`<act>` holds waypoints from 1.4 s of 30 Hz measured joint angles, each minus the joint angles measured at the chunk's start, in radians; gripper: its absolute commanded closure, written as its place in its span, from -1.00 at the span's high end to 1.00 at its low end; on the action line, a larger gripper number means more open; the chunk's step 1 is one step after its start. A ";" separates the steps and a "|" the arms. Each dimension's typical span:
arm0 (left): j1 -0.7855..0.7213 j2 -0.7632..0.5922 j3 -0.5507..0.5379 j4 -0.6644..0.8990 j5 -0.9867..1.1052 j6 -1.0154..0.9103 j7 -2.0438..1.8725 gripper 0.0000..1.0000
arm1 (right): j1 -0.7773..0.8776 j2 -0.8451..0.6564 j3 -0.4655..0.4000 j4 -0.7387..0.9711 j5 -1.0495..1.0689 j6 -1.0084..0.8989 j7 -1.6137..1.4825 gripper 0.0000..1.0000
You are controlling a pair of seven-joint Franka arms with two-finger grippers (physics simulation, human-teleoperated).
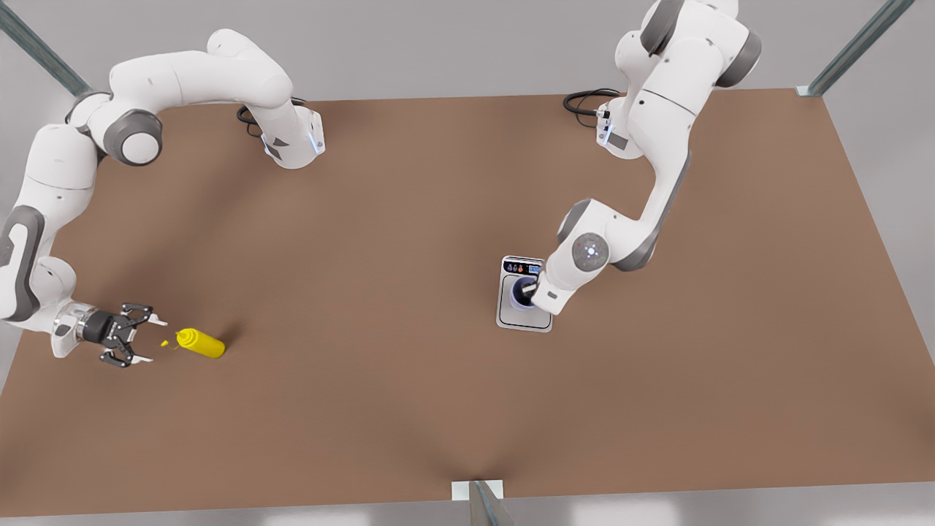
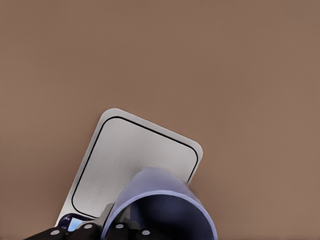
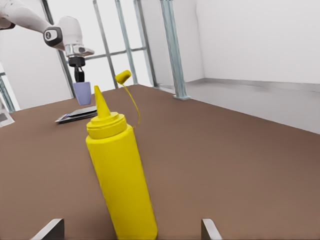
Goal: Move cup to the weight, pick up sauce bottle, pour sauce
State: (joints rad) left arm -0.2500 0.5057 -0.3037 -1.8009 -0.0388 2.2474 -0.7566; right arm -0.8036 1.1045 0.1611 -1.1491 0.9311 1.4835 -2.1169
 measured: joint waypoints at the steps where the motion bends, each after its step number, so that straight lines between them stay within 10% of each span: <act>1: 0.000 0.001 -0.001 0.000 0.001 0.000 -0.001 -0.57 | 0.000 0.009 0.001 0.000 0.000 -0.002 0.000 1.00; 6: -0.002 0.016 0.000 0.002 0.002 0.002 0.005 -0.37 | 0.001 0.011 0.001 -0.011 0.003 -0.034 -0.016 1.00; 8: -0.002 0.017 0.000 0.002 -0.018 0.003 0.007 1.00 | -0.007 0.017 0.003 -0.015 0.019 -0.057 -0.061 1.00; 34: 0.000 0.006 0.003 0.024 -0.047 -0.001 0.002 1.00 | 0.061 0.048 0.001 -0.037 0.037 -0.029 -0.229 1.00; 42: 0.013 -0.021 0.136 0.389 -0.077 -0.502 0.005 1.00 | 0.078 0.046 0.001 -0.049 0.035 -0.029 -0.227 1.00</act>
State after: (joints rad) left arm -0.2370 0.4847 -0.1674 -1.4122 -0.1161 1.7457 -0.7515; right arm -0.7258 1.1506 0.1626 -1.1980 0.9664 1.4542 -2.3439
